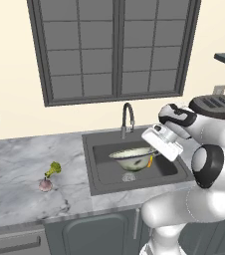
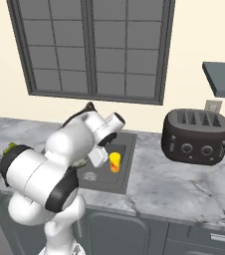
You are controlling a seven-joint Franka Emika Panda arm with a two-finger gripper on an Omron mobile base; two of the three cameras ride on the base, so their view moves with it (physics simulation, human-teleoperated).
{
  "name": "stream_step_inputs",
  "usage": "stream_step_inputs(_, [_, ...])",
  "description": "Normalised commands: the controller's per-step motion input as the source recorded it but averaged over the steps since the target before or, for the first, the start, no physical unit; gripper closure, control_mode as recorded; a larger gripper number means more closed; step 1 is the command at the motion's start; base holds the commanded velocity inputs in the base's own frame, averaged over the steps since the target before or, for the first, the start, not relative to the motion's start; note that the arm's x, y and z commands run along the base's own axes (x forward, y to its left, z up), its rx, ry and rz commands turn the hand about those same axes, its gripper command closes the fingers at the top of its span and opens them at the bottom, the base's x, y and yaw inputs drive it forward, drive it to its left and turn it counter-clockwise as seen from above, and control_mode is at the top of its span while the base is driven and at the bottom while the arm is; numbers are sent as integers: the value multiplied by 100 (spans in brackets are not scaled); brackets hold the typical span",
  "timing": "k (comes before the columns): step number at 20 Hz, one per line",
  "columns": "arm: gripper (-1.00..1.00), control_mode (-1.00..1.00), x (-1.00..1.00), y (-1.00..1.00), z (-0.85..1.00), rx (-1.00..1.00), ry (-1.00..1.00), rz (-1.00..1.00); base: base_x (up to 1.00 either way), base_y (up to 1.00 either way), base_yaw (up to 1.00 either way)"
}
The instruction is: Remove the garlic and broccoli from the sink. Then move the bowl and cup from the counter to the sink for washing.
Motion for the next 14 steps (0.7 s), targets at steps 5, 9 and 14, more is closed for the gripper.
stream_step_inputs(5, [100,-100,18,1,-20,0,0,3,0,0,0])
stream_step_inputs(9, [100,-100,15,0,-17,0,0,2,0,0,0])
stream_step_inputs(14, [100,-100,13,1,-13,0,0,2,0,0,0])
